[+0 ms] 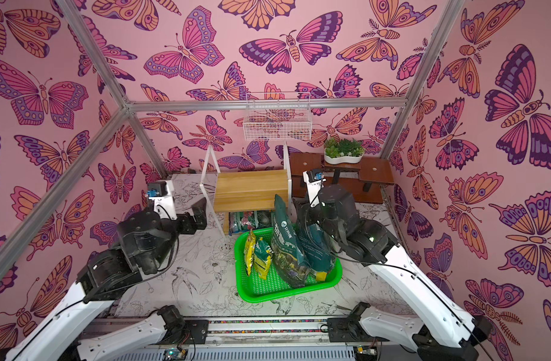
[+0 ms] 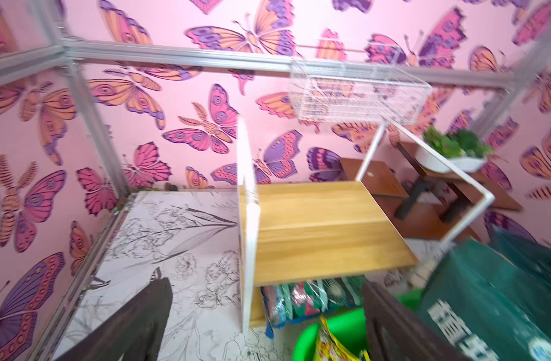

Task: Take down the fertilizer bag from the shelf
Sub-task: Adjust the shelf at the center of the board.

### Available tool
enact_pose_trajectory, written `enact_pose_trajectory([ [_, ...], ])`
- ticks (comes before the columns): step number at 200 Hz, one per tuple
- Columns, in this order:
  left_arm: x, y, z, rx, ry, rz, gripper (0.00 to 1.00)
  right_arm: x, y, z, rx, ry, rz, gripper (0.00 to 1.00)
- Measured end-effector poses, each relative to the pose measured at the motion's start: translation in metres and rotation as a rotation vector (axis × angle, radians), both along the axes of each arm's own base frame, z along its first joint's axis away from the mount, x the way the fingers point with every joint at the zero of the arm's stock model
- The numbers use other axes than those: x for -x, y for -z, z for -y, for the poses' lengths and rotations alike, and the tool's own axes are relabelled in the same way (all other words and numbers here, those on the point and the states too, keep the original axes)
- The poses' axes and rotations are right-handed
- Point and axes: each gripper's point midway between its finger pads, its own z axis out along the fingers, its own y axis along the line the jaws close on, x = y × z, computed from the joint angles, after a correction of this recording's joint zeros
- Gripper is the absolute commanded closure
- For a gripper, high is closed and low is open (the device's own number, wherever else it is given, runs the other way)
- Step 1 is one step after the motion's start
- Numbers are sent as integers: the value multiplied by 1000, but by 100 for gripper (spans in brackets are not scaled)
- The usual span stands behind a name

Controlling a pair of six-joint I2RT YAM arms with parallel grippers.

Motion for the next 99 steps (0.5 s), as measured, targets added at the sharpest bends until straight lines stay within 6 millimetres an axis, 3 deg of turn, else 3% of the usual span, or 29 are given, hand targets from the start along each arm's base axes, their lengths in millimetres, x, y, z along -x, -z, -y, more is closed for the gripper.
enact_pose_trajectory([
  [16,-12,3,-13,16,-62,-5,1,-14,-14,-12,-6,-8,-3,44],
  [39,-31,13,-16,30,-91,-42,5,-39,-22,-24,-22,-9,-31,44],
  [68,-59,35,-14,49,-98,-114,23,-68,-15,-30,-57,-9,-101,45],
  [99,-77,46,-22,114,-93,-153,23,-87,-3,-29,-118,-15,-186,47],
])
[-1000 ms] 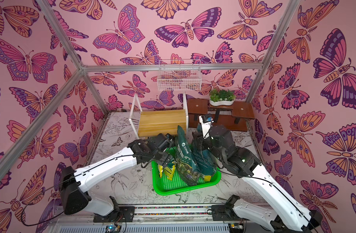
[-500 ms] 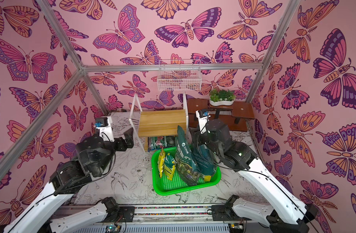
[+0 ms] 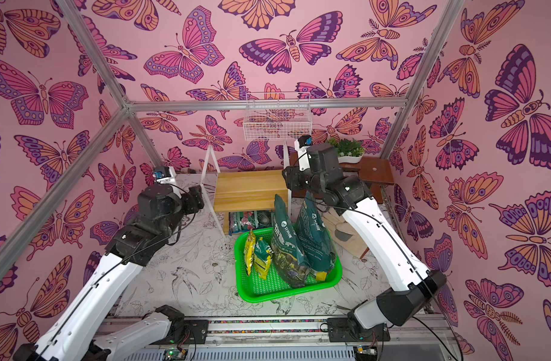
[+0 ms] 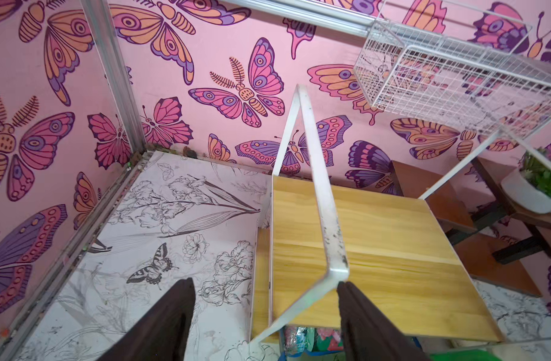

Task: Take down the fertilizer bag from the shelf
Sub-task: Adjust the shelf at the center of the board.

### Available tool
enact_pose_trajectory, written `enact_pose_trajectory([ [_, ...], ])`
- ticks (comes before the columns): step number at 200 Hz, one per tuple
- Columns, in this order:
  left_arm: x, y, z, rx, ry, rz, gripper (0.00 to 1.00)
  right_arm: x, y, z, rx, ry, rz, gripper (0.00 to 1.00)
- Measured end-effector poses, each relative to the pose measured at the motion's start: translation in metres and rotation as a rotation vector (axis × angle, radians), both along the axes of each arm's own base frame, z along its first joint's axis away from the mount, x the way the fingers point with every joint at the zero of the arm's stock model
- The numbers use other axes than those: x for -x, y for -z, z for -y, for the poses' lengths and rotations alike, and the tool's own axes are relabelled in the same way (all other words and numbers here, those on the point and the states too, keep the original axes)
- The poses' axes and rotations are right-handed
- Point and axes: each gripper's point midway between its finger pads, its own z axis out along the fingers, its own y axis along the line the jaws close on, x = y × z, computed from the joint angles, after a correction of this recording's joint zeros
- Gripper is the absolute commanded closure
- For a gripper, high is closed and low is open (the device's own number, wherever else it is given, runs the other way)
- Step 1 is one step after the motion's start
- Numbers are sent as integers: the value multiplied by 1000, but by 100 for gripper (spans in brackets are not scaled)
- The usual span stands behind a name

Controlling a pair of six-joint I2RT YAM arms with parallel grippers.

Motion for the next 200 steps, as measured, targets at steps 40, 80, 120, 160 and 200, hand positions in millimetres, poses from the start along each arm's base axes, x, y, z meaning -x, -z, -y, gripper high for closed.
enact_pose_trajectory([
  [40,-13,-4,-2,128,42,7,23,-6,-4,2,-144,-45,-81,51],
  [80,-33,-5,5,282,113,5,24,-12,-11,-1,-274,-89,-139,54],
  [120,-61,7,-5,456,122,-35,24,-34,15,-3,-337,-88,-242,54],
  [160,-73,5,2,567,173,-50,27,-39,29,-17,-388,-138,-308,59],
  [200,-82,-8,18,649,257,-35,37,-37,27,-21,-419,-162,-320,73],
])
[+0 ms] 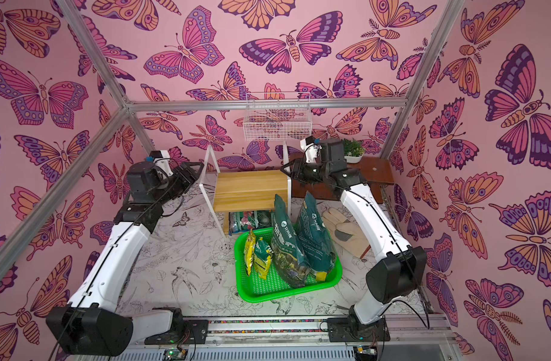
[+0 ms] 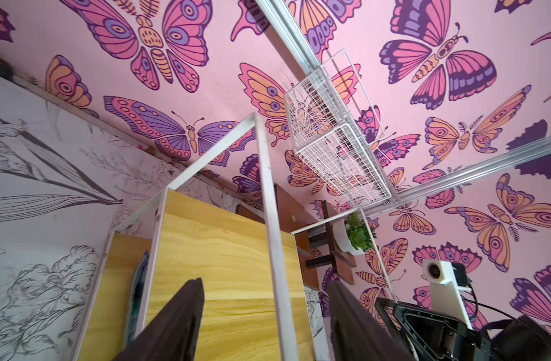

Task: Take down the fertilizer bag from the shelf
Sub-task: Adjust the shelf at the center of the board.

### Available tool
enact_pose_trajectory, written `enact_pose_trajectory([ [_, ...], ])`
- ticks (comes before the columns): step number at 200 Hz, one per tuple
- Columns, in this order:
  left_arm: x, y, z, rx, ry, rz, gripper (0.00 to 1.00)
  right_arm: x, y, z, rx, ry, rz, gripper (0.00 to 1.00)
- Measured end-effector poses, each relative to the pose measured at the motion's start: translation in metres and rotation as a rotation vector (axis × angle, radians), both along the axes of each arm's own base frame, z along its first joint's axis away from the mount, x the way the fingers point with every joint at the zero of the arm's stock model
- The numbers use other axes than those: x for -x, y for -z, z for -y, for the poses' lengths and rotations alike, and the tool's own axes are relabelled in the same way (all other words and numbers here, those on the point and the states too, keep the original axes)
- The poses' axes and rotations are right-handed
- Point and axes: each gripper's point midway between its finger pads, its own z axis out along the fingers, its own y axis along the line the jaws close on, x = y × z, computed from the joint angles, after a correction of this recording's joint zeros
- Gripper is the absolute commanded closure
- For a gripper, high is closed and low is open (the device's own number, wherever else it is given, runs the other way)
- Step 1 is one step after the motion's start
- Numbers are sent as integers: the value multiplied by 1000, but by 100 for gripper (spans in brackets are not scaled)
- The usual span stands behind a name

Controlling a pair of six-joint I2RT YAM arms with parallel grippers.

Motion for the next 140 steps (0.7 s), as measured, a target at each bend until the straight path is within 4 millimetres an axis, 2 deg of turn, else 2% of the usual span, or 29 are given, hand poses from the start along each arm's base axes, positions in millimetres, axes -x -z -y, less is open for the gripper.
enact_pose_trajectory([
  [25,-11,8,10,49,48,-22,42,0,-2,-1,-17,-1,-9,82],
  [44,-17,15,17,84,86,-42,51,1,-2,-1,-43,21,-62,90],
  [76,-21,13,24,138,125,-42,78,0,-2,-1,-51,27,-73,100],
  [91,-21,7,25,146,129,-24,91,0,-2,-1,-52,29,-77,100],
  [102,-20,6,24,217,106,-70,100,1,-1,-2,-55,25,-83,100],
  [110,-18,6,23,266,88,-107,100,2,-1,-2,-56,20,-88,100],
  [140,-16,6,21,264,78,-111,100,2,-2,-6,-69,7,-104,100],
])
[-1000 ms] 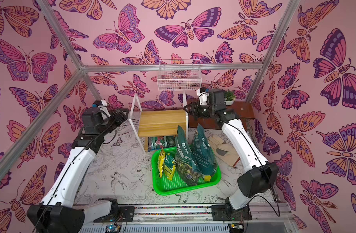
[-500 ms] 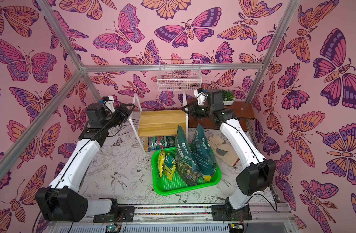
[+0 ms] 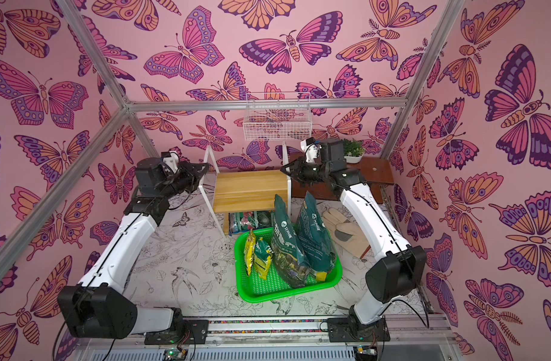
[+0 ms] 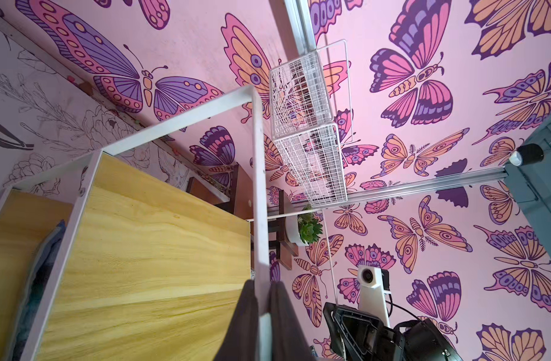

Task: Take down the fertilizer bag from the shelf
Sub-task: Adjust the shelf at the center of the board.

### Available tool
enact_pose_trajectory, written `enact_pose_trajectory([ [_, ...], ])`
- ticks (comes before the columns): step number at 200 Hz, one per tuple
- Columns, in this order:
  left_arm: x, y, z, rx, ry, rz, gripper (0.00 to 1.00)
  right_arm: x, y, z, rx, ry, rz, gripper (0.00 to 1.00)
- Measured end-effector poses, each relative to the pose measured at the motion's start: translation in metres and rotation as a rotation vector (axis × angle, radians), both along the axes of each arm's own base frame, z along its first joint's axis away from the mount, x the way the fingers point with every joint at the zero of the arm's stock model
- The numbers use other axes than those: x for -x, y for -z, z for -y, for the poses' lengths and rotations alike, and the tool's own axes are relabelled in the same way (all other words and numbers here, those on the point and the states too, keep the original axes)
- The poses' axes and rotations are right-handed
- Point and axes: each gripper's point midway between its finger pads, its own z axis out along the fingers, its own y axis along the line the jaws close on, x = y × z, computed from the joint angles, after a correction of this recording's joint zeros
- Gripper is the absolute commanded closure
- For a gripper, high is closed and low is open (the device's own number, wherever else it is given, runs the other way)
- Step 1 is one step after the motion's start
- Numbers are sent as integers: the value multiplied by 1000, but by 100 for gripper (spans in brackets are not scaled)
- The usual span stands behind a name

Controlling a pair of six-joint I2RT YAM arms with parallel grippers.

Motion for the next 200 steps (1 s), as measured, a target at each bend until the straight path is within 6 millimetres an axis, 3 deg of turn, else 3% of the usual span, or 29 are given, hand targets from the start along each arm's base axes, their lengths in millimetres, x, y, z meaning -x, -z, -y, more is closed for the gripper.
enact_pose_trajectory([
  [102,49,-4,-43,-215,-184,-4,100,-2,-3,-45,-14,-103,-3,100],
  [146,52,-5,-51,-271,-210,-21,100,-4,-4,-56,-13,-118,-21,100],
  [200,54,-5,-73,-311,-284,-51,100,-14,-4,-84,-8,-160,-27,100],
])
